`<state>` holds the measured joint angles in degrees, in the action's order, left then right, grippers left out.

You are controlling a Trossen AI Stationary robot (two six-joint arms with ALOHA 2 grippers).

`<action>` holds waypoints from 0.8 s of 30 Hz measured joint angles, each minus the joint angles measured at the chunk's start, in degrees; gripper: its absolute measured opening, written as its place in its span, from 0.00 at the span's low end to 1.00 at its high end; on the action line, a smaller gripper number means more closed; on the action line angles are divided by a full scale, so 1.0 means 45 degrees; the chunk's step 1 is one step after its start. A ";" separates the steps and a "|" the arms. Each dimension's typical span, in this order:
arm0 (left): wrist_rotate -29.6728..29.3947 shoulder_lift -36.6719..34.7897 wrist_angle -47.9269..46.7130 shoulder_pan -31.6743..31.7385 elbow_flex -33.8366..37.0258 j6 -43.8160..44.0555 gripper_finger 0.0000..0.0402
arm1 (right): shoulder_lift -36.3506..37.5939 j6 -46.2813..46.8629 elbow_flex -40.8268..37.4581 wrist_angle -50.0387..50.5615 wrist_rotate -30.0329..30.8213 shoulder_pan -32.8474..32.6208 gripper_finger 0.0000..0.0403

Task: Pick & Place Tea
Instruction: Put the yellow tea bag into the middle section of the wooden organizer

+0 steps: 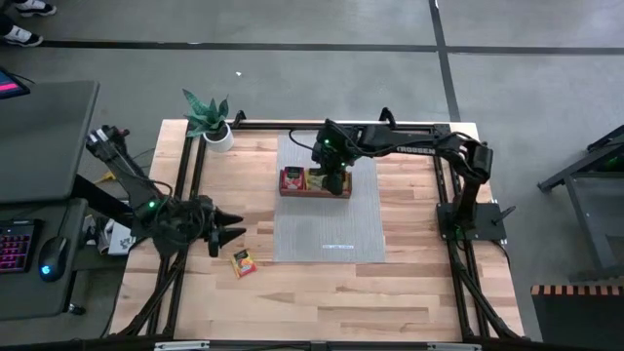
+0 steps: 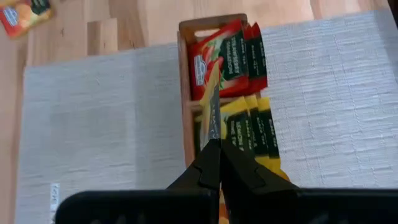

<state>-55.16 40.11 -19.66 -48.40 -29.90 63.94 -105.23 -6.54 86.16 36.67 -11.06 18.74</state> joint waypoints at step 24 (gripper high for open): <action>-0.0140 0.2896 0.0054 -0.1346 0.0037 0.4537 0.59 | 0.0000 -0.0214 -0.2057 -0.2038 -0.0302 0.0092 0.00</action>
<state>-55.79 53.15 -19.42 -54.45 -29.74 84.35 -105.23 -7.51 76.90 27.50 -12.41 19.16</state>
